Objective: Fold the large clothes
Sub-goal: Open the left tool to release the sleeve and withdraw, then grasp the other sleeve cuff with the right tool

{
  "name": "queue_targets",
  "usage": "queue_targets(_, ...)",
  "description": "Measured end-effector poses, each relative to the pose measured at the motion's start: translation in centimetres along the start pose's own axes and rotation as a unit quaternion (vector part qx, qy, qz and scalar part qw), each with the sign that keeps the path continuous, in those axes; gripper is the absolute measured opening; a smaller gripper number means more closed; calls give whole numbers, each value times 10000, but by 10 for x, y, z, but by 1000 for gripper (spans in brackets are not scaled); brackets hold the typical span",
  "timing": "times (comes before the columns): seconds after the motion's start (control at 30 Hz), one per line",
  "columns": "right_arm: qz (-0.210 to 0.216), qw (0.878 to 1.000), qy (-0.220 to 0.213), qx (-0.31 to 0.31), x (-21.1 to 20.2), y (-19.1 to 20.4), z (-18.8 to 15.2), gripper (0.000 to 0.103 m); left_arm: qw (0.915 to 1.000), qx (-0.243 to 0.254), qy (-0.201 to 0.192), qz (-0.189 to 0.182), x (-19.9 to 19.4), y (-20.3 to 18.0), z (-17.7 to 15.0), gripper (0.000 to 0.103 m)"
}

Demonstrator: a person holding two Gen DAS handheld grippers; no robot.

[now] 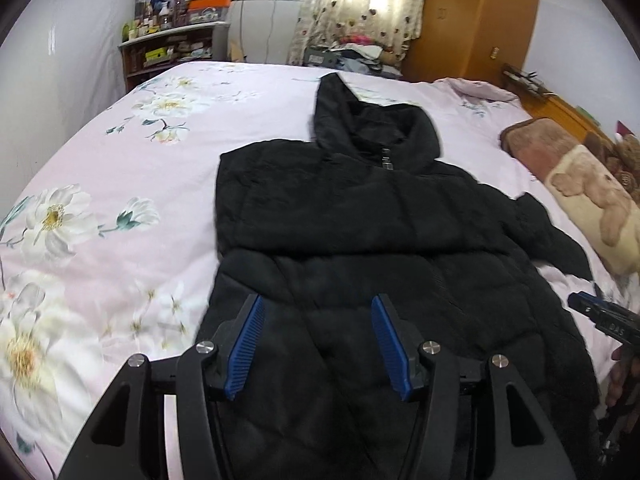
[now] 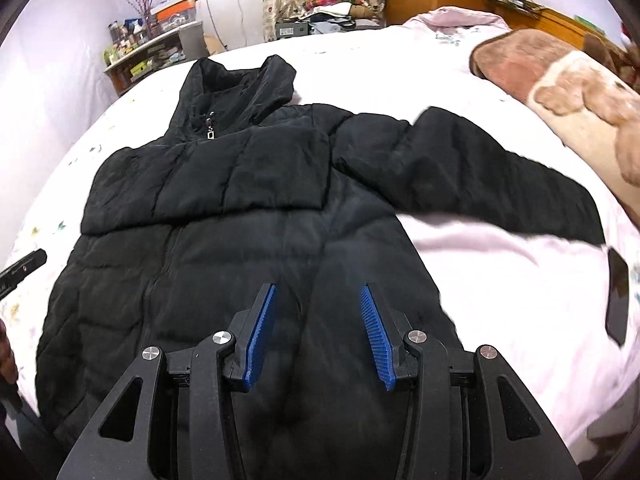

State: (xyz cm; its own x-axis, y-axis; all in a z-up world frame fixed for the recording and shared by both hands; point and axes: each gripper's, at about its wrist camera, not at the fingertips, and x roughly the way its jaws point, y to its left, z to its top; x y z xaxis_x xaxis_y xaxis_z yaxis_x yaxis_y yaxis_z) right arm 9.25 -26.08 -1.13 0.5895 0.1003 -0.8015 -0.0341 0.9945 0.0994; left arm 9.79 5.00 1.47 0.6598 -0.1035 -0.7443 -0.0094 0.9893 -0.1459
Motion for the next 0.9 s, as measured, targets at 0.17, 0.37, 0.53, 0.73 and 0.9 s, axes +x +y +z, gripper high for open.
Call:
queue_targets(0.17, -73, 9998, -69, 159, -24, -8, -17, 46, 9998, 98, -46, -143, -28, -24, -12, 58)
queue_targets(0.37, 16, 9992, -280, 283, -51, -16, -23, 46, 9994, 140, -96, -307, -44, -41, -11, 58)
queue_targets(0.53, 30, 9984, -403, 405, -61, -28, -23, 46, 9992, 185, -167, -314, -49, -49, -10, 58)
queue_targets(0.73, -33, 9970, -418, 646, -56, -51, -19, 46, 9990, 123, -260, -355, -42, -56, -6, 59)
queue_targets(0.9, -262, 9947, -390, 912, -40, -83, -13, 46, 9990, 223, -223, -325, -22, -63, 3, 58)
